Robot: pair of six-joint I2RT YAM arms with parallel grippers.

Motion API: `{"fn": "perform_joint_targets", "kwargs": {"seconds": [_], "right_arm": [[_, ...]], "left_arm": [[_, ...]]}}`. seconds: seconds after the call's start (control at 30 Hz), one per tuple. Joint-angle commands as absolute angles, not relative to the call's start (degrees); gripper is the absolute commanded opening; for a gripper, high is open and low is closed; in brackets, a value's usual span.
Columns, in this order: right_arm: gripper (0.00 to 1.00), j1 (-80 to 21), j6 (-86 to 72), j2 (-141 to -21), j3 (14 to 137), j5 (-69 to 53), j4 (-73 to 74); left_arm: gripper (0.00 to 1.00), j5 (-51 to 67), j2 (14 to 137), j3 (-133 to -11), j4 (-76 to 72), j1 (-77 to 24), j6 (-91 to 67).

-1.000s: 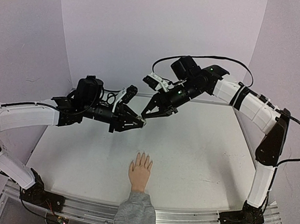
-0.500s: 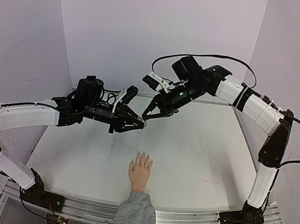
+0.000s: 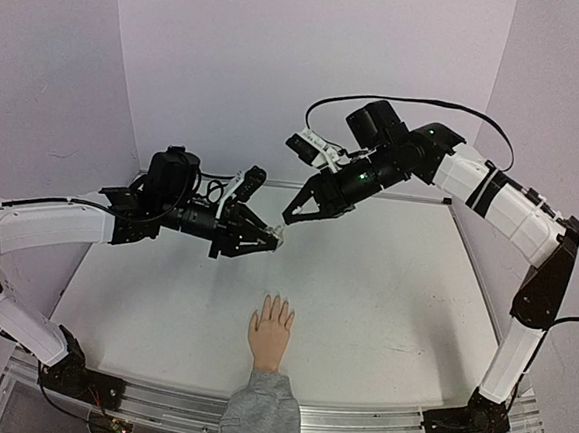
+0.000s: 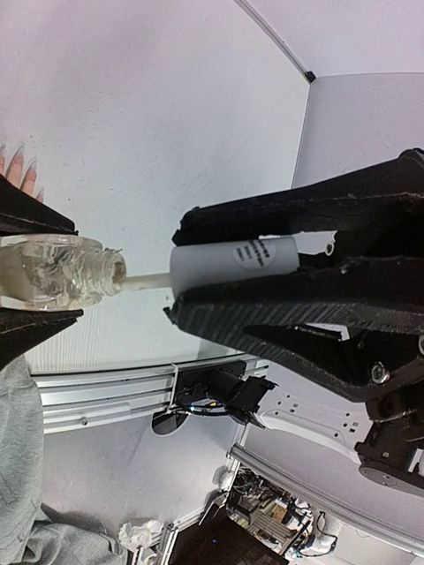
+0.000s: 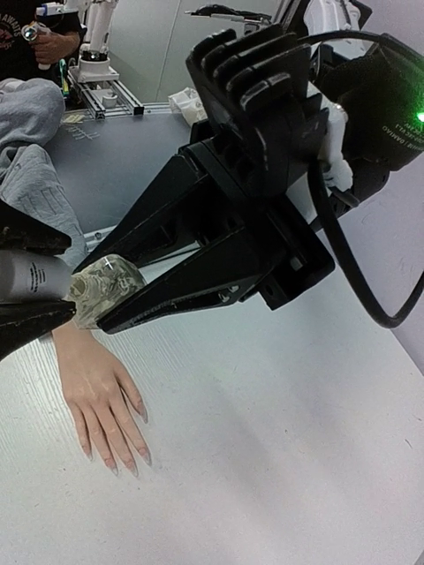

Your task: Paint the nails

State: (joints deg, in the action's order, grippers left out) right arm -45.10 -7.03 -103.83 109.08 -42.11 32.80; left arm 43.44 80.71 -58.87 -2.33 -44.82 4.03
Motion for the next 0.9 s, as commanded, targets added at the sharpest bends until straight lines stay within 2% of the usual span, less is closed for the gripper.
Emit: {"fn": "perform_joint_targets", "kwargs": {"seconds": [0.0,0.87], "right_arm": [[0.00,-45.05,-6.34,-102.08,108.43,-44.81,32.75],[0.00,-45.06,-8.26,-98.16,105.16,-42.59,29.63]], "left_arm": [[0.00,43.44,79.91,-61.11,-3.07,-44.62,3.77],[0.00,41.81,79.20,-60.37,-2.90,-44.65,4.25]]}}
